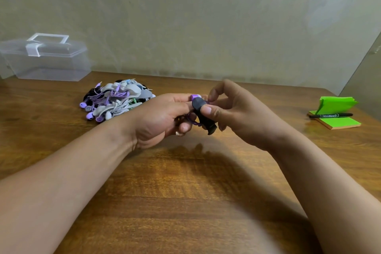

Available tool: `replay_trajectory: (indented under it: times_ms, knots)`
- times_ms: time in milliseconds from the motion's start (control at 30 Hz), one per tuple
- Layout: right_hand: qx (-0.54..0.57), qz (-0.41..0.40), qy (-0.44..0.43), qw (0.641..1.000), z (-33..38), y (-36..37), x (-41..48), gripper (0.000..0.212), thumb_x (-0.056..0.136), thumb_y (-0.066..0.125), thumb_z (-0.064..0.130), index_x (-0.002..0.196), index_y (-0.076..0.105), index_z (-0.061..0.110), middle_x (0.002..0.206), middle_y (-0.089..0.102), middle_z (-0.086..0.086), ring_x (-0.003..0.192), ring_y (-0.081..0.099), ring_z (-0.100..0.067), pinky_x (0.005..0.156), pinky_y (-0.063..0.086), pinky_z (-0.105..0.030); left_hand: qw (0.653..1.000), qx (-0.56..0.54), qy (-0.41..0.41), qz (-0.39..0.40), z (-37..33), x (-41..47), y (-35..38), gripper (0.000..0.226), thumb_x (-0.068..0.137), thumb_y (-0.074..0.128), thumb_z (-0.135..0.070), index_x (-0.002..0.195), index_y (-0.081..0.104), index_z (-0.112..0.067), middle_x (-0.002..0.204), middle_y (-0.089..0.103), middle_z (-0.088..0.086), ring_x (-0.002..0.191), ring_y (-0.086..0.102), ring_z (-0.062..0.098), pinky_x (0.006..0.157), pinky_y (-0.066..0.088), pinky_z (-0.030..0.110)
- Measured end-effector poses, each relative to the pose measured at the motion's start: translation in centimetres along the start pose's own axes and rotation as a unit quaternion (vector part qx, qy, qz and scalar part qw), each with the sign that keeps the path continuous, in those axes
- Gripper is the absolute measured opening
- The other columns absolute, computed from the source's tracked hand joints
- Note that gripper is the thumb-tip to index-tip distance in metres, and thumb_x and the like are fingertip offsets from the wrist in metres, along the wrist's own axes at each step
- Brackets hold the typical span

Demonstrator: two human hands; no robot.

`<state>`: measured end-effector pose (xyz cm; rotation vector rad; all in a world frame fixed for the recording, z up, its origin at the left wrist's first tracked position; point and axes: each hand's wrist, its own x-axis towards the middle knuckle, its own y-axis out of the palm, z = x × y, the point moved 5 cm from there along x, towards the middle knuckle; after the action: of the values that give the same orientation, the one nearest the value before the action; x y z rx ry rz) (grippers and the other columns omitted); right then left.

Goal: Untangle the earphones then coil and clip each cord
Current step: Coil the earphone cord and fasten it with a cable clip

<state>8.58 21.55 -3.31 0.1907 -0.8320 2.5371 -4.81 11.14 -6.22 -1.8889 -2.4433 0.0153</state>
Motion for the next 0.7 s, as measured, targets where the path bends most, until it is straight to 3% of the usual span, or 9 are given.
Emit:
replay_trajectory:
  times_ms: [100, 200, 300, 400, 467, 533, 600, 700]
  knots:
    - [-0.012, 0.004, 0.019, 1.0, -0.2, 0.3, 0.0, 0.041, 0.099, 0.07, 0.032, 0.134, 0.05, 0.029, 0.097, 0.081, 0.002, 0.075, 0.07, -0.005, 0.067, 0.05, -0.024, 0.994, 0.1, 0.02, -0.025, -0.3, -0.1, -0.1, 0.036, 0.111, 0.041, -0.011, 0.134, 0.066, -0.02, 0.086, 0.056, 0.005, 0.057, 0.041, 0.01, 0.053, 0.033, 0.019]
    - [-0.01, 0.01, 0.047, 0.999, -0.8, 0.6, 0.0, 0.053, 0.099, 0.071, 0.034, 0.147, 0.05, 0.032, 0.103, 0.078, 0.001, 0.084, 0.073, -0.006, 0.067, 0.051, -0.021, 0.973, 0.227, 0.033, -0.028, -0.7, -0.4, 0.3, 0.033, 0.109, 0.041, -0.014, 0.122, 0.069, -0.026, 0.085, 0.054, 0.003, 0.068, 0.042, 0.015, 0.065, 0.037, 0.031]
    - [0.041, -0.001, 0.086, 0.995, -1.6, 1.0, 0.3, 0.055, 0.099, 0.07, 0.031, 0.15, 0.052, 0.025, 0.104, 0.075, -0.002, 0.077, 0.069, -0.005, 0.071, 0.051, -0.026, 0.97, 0.241, 0.014, -0.011, -1.0, -0.7, 0.6, 0.023, 0.093, 0.042, -0.024, 0.101, 0.062, -0.018, 0.084, 0.049, 0.006, 0.076, 0.04, 0.021, 0.073, 0.033, 0.042]
    - [0.116, 0.005, 0.142, 0.983, -2.5, 1.6, 0.6, 0.06, 0.098, 0.071, 0.026, 0.153, 0.049, 0.019, 0.111, 0.072, -0.009, 0.074, 0.067, -0.009, 0.07, 0.05, -0.03, 0.978, 0.21, -0.002, 0.003, -0.5, -1.0, 0.8, 0.019, 0.085, 0.05, -0.031, 0.094, 0.059, -0.017, 0.077, 0.047, -0.001, 0.075, 0.04, 0.019, 0.072, 0.031, 0.043]
    - [0.164, 0.017, 0.161, 0.973, -2.6, 1.9, 0.5, 0.059, 0.097, 0.072, 0.025, 0.152, 0.051, 0.026, 0.118, 0.072, -0.011, 0.08, 0.068, -0.019, 0.07, 0.051, -0.034, 0.98, 0.198, 0.013, 0.013, -0.2, -1.1, 0.8, 0.016, 0.091, 0.057, -0.023, 0.102, 0.065, -0.016, 0.077, 0.058, -0.007, 0.072, 0.049, 0.014, 0.073, 0.037, 0.041]
    - [0.168, 0.023, 0.145, 0.975, -2.1, 1.9, 0.3, 0.051, 0.099, 0.07, 0.024, 0.145, 0.056, 0.04, 0.118, 0.073, -0.01, 0.083, 0.068, -0.024, 0.069, 0.053, -0.034, 0.978, 0.204, 0.024, 0.02, -0.1, -1.1, 0.7, 0.019, 0.1, 0.062, -0.019, 0.117, 0.069, -0.022, 0.099, 0.074, -0.01, 0.094, 0.068, 0.01, 0.089, 0.048, 0.035]
    - [0.119, 0.017, 0.097, 0.988, -1.4, 2.0, 0.1, 0.04, 0.103, 0.065, 0.023, 0.137, 0.062, 0.044, 0.11, 0.075, -0.007, 0.081, 0.07, -0.02, 0.066, 0.054, -0.031, 0.977, 0.209, 0.032, 0.016, -0.3, -0.9, 0.6, 0.026, 0.101, 0.067, -0.021, 0.126, 0.068, -0.025, 0.117, 0.075, -0.009, 0.113, 0.068, 0.004, 0.101, 0.05, 0.026]
    - [0.074, -0.015, 0.045, 0.996, -0.8, 2.3, 0.1, 0.03, 0.106, 0.06, 0.023, 0.131, 0.068, 0.038, 0.103, 0.078, -0.004, 0.078, 0.072, -0.015, 0.061, 0.056, -0.03, 0.973, 0.225, 0.054, -0.022, -0.7, -0.7, 0.3, 0.023, 0.098, 0.07, -0.023, 0.122, 0.069, -0.022, 0.11, 0.077, -0.007, 0.103, 0.07, 0.0, 0.086, 0.051, 0.014]
